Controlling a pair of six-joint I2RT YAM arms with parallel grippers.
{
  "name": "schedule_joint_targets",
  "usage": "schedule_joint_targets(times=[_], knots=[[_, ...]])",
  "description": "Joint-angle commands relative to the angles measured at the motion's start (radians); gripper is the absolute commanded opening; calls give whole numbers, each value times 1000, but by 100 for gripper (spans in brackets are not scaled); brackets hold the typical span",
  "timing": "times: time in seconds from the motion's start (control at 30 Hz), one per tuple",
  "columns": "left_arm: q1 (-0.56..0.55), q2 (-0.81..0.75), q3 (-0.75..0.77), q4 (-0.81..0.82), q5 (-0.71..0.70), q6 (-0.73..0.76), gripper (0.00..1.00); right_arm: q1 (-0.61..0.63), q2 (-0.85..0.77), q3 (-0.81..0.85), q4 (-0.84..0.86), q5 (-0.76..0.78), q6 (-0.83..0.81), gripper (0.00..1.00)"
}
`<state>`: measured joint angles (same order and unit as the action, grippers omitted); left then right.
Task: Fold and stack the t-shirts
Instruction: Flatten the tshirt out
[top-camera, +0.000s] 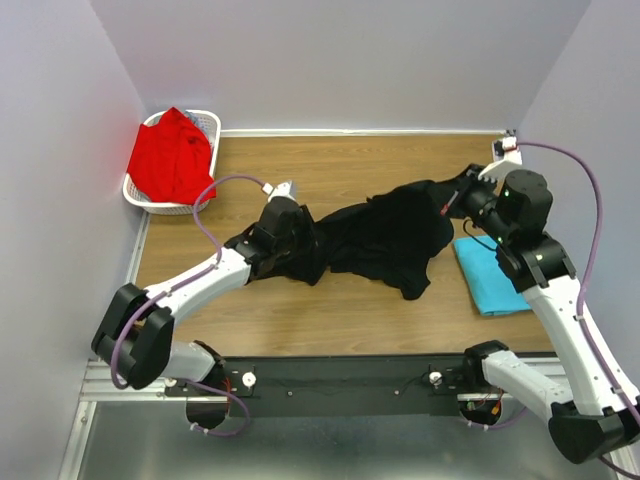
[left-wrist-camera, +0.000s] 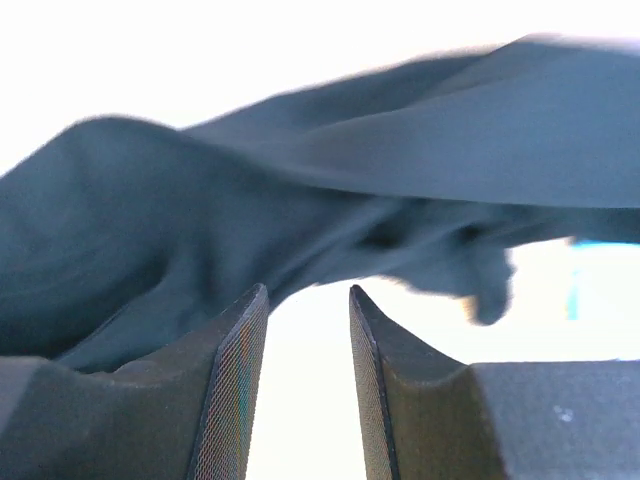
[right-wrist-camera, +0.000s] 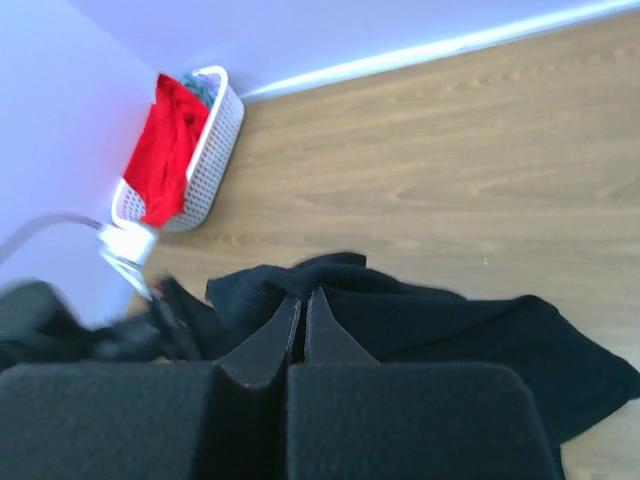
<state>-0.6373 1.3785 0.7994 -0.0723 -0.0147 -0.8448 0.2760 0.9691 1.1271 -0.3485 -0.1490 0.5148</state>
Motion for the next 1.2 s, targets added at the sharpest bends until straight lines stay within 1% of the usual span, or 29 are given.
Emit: schedule_joint_targets(times=[0.0, 0.03, 0.13, 0.17, 0.23, 0.27, 0.3, 0.37, 0.43, 0.57, 0.67, 0.7, 0.73, 0.83, 1.0, 1.03, 1.13, 1.17], knots=[[-2, -71, 64, -58, -79, 29, 45, 5, -82, -124, -10, -8, 11, 0], [-2, -76, 67, -64, -90, 29, 43, 5, -98, -151, -14, 43, 13, 0], [4, -79, 67, -90, -106, 20, 37, 6, -132, -159, -32, 136, 11, 0], [5, -79, 66, -98, -116, 16, 37, 6, -133, -156, -38, 144, 11, 0], [13, -76, 73, -159, -178, -10, 37, 6, -124, -136, -52, 215, 14, 0], [19, -75, 75, -184, -203, -20, 38, 6, -122, -129, -66, 230, 17, 0], [25, -73, 70, -228, -256, -43, 45, 6, -128, -116, -69, 267, 19, 0], [50, -78, 52, -257, -295, -63, 51, 6, -136, -101, -79, 313, 18, 0], [76, -88, 0, -239, -281, -65, 52, 5, -141, -64, -104, 386, 2, 0], [117, -87, -100, -156, -211, -74, 51, 6, -125, 3, -150, 450, -15, 0], [122, -30, -146, -91, -154, -82, 45, 6, -112, 48, -149, 456, -10, 0], [122, -30, -146, -90, -154, -85, 40, 6, -106, 60, -149, 456, -10, 0], [122, -15, -161, -61, -124, -86, 34, 6, -98, 72, -149, 456, -12, 0], [122, 8, -186, -3, -77, -92, 24, 5, -57, 125, -147, 453, -10, 0], [122, 74, -172, 29, -87, -85, 17, 6, 38, 209, -132, 430, -7, 1], [123, 86, -151, 29, -88, -76, 14, 6, 74, 218, -124, 408, -7, 0], [143, 131, -100, 32, -90, -60, 11, 6, 155, 273, -98, 359, 4, 0], [166, 137, -88, 32, -82, -57, 10, 6, 173, 289, -90, 347, 7, 0]])
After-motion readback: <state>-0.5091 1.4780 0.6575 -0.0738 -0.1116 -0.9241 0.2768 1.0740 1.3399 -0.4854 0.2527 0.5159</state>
